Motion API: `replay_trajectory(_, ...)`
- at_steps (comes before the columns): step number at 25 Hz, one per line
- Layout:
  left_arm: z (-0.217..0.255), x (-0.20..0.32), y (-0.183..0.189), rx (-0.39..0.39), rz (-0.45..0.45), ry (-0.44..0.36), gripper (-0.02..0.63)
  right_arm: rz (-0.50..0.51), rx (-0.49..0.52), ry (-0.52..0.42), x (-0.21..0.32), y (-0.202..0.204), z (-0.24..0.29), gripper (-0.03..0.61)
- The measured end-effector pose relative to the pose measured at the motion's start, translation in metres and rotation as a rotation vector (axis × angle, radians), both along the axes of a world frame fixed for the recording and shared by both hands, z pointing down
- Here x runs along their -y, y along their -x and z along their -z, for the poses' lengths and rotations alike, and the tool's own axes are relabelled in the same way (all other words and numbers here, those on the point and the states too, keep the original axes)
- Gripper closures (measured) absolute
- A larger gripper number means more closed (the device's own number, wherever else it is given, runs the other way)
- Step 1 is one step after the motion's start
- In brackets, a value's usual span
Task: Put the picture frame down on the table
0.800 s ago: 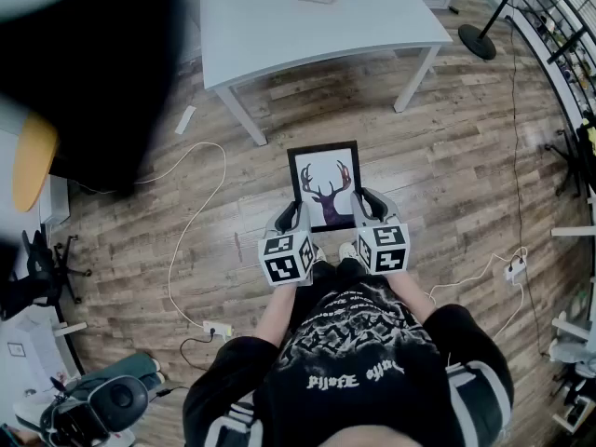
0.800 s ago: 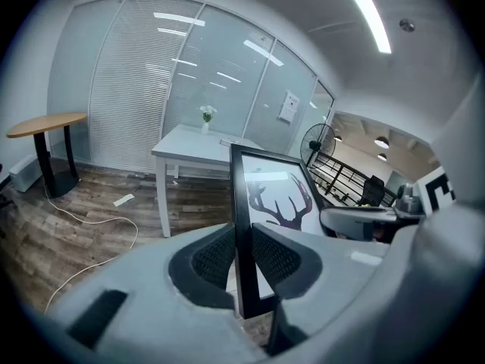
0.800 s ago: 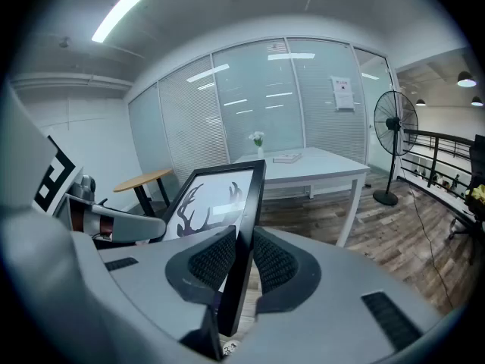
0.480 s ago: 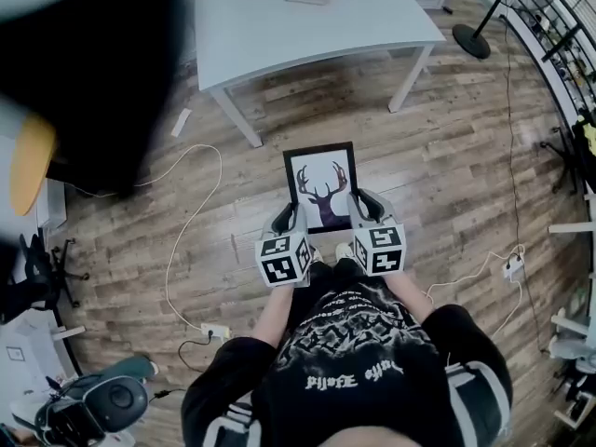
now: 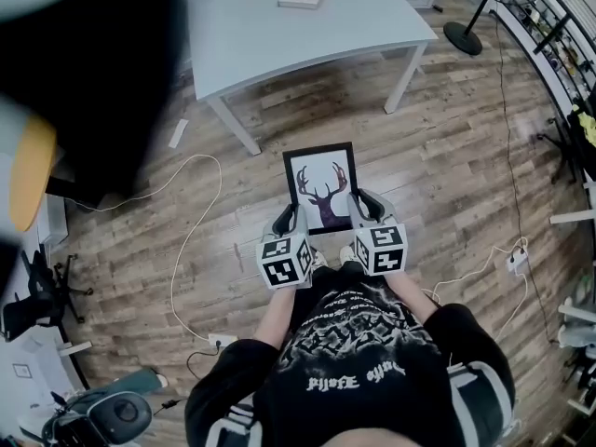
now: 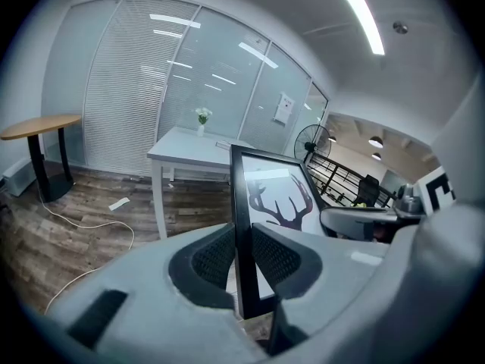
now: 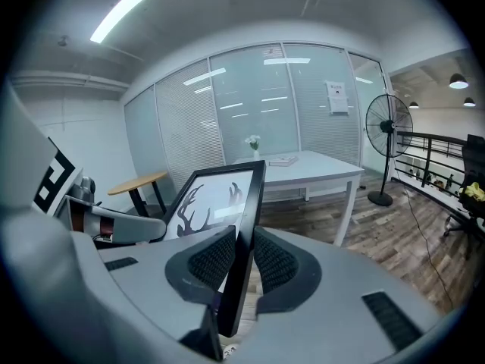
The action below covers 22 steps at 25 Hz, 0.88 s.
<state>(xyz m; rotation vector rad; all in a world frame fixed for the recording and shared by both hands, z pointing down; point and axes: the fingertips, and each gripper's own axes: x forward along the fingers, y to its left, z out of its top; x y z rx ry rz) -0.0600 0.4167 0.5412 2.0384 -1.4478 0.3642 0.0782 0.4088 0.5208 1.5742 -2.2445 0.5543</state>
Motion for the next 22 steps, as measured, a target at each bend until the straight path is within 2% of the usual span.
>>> replay_trajectory(11, -0.009, 0.016, 0.01, 0.026, 0.01, 0.009, 0.532, -0.005, 0.014, 0.013, 0.017, 0.01, -0.012, 0.505)
replay_trajectory(17, -0.012, 0.064, 0.008, 0.026, 0.035, 0.017, 0.532, 0.029, 0.022, 0.023, 0.07, 0.008, -0.016, 0.505)
replay_trajectory(22, -0.007, 0.116, -0.008, 0.025, 0.066, 0.006, 0.532, 0.063, 0.022, 0.008, 0.125, -0.008, -0.009, 0.505)
